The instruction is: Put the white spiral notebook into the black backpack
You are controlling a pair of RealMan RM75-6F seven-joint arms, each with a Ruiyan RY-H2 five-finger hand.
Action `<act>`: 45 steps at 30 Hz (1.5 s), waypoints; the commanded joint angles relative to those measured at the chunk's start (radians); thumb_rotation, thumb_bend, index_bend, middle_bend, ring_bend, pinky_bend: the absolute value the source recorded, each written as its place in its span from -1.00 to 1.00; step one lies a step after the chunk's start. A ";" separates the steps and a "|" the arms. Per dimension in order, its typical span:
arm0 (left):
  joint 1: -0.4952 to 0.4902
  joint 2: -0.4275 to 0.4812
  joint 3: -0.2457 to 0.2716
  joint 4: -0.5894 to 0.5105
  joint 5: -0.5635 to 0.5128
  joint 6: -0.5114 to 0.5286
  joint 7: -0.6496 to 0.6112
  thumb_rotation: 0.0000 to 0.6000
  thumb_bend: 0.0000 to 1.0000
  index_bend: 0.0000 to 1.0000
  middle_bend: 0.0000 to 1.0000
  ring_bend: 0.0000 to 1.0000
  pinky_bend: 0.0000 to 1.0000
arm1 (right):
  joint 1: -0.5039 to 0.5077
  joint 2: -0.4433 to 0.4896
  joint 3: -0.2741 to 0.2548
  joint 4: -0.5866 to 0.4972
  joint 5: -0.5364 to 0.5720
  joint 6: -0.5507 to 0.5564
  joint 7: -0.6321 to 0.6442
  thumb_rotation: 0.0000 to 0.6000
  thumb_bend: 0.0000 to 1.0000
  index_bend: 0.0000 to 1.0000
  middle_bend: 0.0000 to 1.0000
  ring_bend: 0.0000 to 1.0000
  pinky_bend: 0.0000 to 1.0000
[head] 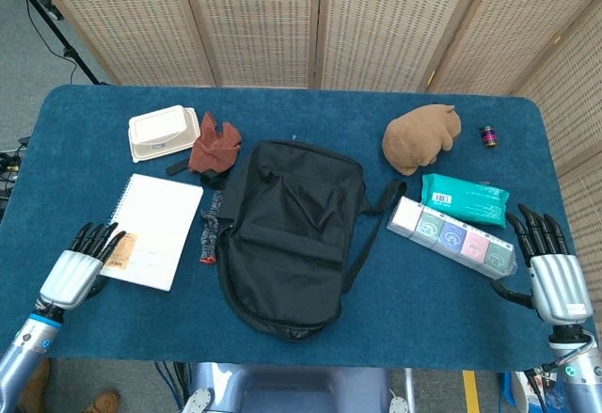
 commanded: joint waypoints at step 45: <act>-0.085 -0.146 -0.031 0.205 -0.017 0.064 -0.048 1.00 -0.09 0.34 -0.01 -0.16 -0.02 | 0.008 -0.008 -0.010 0.007 0.006 -0.030 -0.020 1.00 -1.00 -1.00 -1.00 -1.00 -1.00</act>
